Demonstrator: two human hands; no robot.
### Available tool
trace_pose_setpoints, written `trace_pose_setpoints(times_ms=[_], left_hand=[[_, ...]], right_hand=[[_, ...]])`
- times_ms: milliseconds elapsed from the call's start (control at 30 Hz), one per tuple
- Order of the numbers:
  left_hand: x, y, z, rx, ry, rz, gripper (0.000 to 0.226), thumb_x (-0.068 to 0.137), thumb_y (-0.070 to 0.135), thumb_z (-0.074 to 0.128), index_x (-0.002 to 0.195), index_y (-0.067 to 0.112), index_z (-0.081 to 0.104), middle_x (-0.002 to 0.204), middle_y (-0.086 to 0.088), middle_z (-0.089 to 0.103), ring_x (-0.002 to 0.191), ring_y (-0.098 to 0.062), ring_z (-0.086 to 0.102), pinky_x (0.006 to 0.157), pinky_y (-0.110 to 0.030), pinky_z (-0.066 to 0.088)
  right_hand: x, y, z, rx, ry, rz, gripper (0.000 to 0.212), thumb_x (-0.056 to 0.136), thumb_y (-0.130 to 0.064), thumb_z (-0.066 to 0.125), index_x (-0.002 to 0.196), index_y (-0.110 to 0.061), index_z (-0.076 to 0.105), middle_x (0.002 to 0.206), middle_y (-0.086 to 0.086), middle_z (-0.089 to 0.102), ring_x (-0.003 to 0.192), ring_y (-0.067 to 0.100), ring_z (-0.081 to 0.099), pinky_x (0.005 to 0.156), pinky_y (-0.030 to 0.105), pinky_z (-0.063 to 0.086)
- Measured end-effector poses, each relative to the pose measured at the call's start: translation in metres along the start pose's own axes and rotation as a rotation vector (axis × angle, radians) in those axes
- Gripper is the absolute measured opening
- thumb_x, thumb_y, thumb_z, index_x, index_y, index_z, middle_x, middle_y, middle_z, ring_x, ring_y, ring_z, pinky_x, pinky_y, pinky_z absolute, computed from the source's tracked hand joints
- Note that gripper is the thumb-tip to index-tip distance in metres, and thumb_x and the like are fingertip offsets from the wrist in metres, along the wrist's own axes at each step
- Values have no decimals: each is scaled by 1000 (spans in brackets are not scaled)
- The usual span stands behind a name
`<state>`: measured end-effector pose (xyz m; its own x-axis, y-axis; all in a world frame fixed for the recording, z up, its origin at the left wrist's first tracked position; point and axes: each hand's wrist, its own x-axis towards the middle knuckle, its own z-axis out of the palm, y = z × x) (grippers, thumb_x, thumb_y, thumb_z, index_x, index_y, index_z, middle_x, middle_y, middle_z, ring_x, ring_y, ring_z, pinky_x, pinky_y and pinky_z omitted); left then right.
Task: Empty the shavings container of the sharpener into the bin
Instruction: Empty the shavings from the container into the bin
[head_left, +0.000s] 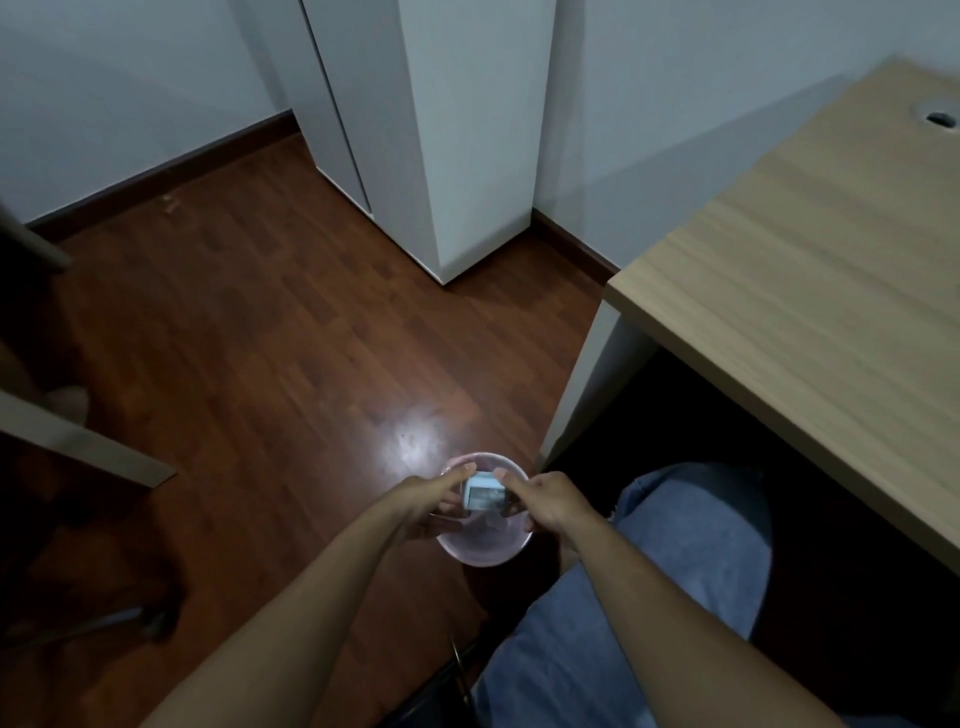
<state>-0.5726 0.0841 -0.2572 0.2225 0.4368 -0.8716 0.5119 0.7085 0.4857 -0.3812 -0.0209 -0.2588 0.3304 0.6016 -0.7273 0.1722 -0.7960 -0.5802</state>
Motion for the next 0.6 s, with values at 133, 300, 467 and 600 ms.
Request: trace_pose_setpoints(times_ms=[133,300,467,600], left_hand=[[1,1,-2,34,-1,-12,67,87,70,80,105,5,83,109,-16,89,99,-26,88,51,-19,51],[5,-1,-3,118,-16,-18,62,83,75,78,86,14,82,82,-8,88,99,-28,89,59,-24,46],[10,-7,-16,214,-109,108,64,70,56,96,109,7,87,102,-20,88,94,-22,80,64,-25,52],[17,-14,-27,246,-153,278,47,69,28,104,114,26,89,108,3,87,99,-16,76,82,-36,61]], right_hand=[[2,-1,1,4,2,-21,73,95,-72,65,91,-2,87,83,28,82,52,15,65,68,27,53],[8,6,2,15,-5,-28,75,95,-70,65,95,1,87,86,28,83,62,20,69,72,30,53],[8,8,1,91,-29,-45,46,94,-36,85,121,0,76,93,24,78,65,21,68,61,25,55],[6,6,-1,87,-81,-161,51,84,-17,95,130,-25,74,118,1,80,101,20,79,77,22,60]])
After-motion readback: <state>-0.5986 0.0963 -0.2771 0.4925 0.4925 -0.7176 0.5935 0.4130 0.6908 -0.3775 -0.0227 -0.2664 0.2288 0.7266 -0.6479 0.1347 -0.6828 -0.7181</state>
